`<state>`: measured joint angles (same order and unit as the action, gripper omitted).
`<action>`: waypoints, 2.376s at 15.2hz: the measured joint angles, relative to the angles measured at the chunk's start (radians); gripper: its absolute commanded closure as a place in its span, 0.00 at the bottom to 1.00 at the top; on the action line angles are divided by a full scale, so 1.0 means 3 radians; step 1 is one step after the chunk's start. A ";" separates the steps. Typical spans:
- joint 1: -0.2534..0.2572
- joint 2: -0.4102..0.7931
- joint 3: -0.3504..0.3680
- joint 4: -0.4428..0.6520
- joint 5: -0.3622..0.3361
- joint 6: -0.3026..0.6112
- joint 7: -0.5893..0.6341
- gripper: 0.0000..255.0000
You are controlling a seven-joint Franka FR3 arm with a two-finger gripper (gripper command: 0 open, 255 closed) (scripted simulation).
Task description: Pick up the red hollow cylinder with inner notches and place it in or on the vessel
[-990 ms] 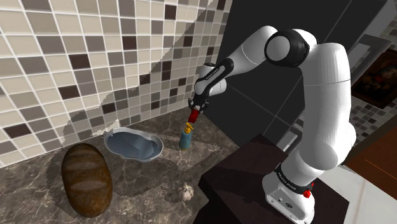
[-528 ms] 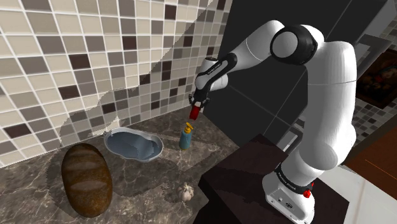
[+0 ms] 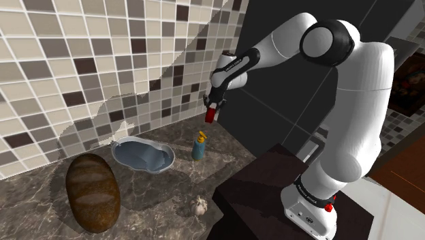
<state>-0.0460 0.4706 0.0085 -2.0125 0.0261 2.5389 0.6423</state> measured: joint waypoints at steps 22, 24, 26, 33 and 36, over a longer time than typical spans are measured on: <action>0.0161 -0.0612 0.0060 0.0058 -0.0052 -0.0668 0.0262 1.00; 0.0262 -0.0621 0.0103 0.0056 -0.0080 -0.0673 0.0423 1.00; 0.0357 -0.0616 0.0143 0.0088 -0.0106 -0.0698 0.0573 1.00; 0.0726 -0.0522 0.0292 0.0268 -0.0213 -0.0785 0.1149 1.00; 0.0888 -0.0437 0.0350 0.0457 -0.0261 -0.0894 0.1390 1.00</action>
<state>0.2203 0.3394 0.1134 -1.8755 -0.0521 2.2708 1.0592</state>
